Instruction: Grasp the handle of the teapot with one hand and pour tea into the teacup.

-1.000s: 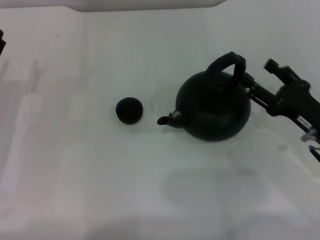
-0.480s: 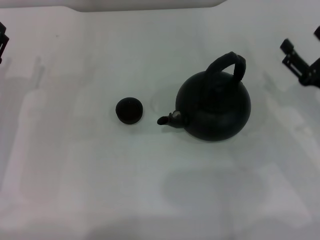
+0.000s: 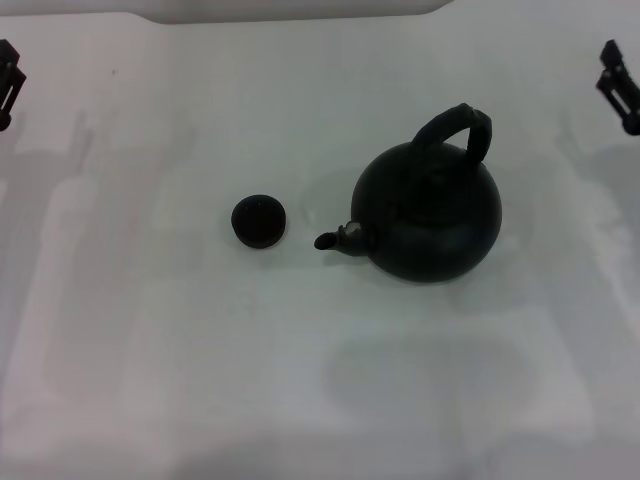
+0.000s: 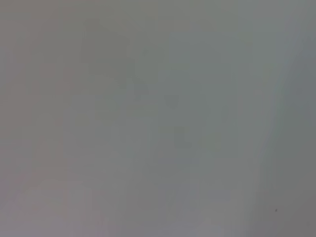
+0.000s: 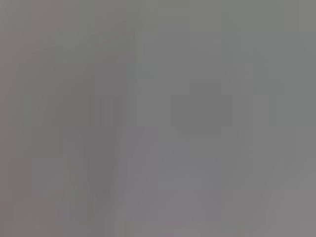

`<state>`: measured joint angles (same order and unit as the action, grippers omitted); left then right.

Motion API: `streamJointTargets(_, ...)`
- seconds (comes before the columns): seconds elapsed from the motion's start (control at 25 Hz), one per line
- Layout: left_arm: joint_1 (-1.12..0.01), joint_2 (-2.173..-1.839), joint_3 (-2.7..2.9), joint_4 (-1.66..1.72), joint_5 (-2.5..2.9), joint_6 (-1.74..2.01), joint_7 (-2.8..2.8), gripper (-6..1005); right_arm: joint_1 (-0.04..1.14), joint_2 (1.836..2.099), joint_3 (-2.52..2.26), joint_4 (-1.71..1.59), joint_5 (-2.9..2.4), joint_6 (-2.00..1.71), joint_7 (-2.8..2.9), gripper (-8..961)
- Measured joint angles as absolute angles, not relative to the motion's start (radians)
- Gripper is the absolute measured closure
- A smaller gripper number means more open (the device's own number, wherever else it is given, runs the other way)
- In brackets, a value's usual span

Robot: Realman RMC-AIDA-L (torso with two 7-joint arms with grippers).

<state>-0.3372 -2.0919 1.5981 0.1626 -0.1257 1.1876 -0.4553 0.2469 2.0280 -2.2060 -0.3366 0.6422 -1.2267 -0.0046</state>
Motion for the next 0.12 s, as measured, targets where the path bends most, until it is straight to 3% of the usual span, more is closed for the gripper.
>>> streamJointTargets(0.12,-0.337,-2.092,1.598,0.163,-0.126,1.185,-0.454,198,0.247,2.028,-2.241,-0.347,0.723,-1.226,0.003,77)
